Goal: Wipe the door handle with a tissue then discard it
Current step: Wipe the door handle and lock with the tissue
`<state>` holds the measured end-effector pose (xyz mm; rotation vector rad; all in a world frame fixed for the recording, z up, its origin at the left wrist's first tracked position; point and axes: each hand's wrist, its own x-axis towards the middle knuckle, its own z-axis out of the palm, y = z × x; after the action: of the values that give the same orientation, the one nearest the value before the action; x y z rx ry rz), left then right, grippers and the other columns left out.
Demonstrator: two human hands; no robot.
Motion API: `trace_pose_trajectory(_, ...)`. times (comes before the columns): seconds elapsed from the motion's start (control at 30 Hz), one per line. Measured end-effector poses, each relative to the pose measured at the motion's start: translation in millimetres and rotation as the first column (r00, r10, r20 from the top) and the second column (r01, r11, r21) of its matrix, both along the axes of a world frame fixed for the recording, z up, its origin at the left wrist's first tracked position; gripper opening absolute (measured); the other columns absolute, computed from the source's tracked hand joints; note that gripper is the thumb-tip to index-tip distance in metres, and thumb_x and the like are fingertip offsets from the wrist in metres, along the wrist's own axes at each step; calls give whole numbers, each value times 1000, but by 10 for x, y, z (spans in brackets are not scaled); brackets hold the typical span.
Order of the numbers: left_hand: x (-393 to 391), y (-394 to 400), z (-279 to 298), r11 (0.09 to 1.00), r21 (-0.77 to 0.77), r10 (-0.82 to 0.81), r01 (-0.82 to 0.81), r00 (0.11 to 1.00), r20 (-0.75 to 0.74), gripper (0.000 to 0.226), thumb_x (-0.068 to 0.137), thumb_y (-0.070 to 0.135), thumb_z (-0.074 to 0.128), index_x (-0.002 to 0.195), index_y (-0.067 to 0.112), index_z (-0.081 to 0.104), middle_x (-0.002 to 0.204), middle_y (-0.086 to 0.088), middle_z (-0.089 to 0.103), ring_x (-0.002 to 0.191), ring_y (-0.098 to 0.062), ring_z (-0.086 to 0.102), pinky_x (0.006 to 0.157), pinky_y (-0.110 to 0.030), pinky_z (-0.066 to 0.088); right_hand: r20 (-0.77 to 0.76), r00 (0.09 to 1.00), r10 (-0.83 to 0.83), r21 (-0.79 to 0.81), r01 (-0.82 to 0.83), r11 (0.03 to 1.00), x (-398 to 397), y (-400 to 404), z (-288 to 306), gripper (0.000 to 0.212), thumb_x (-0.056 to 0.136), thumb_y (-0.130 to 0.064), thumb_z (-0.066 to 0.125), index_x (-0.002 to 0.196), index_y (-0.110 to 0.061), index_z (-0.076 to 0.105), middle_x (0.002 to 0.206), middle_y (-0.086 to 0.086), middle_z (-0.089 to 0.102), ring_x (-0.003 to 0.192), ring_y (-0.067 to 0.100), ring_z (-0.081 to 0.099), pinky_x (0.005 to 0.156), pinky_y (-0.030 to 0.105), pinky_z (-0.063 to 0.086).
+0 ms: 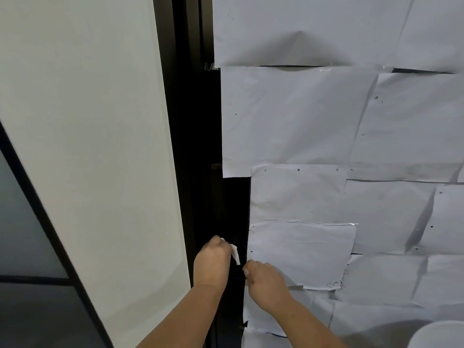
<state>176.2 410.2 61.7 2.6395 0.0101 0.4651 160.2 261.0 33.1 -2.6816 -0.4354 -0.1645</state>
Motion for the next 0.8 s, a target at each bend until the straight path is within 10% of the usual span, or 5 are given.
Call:
trace_pose_trajectory(0.23, -69, -32, -2, 997, -22, 79, -80, 996, -38, 7, 78, 6, 72, 77, 14, 71, 81, -3, 66, 62, -13, 64, 52, -15, 43, -3, 1000, -9, 0, 9, 1000, 7, -6, -2, 21, 94, -16, 37, 107, -22, 53, 99, -1, 62, 81, 18, 45, 68, 34, 37)
trace_pose_trajectory(0.8, -42, 6, -12, 927, -235, 271, -293, 955, -123, 26, 96, 21, 55, 80, 5, 68, 76, -11, 70, 68, -21, 67, 59, -27, 51, -39, 999, 13, 14, -12, 1000, -5, -9, 39, 18, 93, -15, 39, 105, -22, 52, 100, 0, 61, 80, 15, 42, 73, 35, 41)
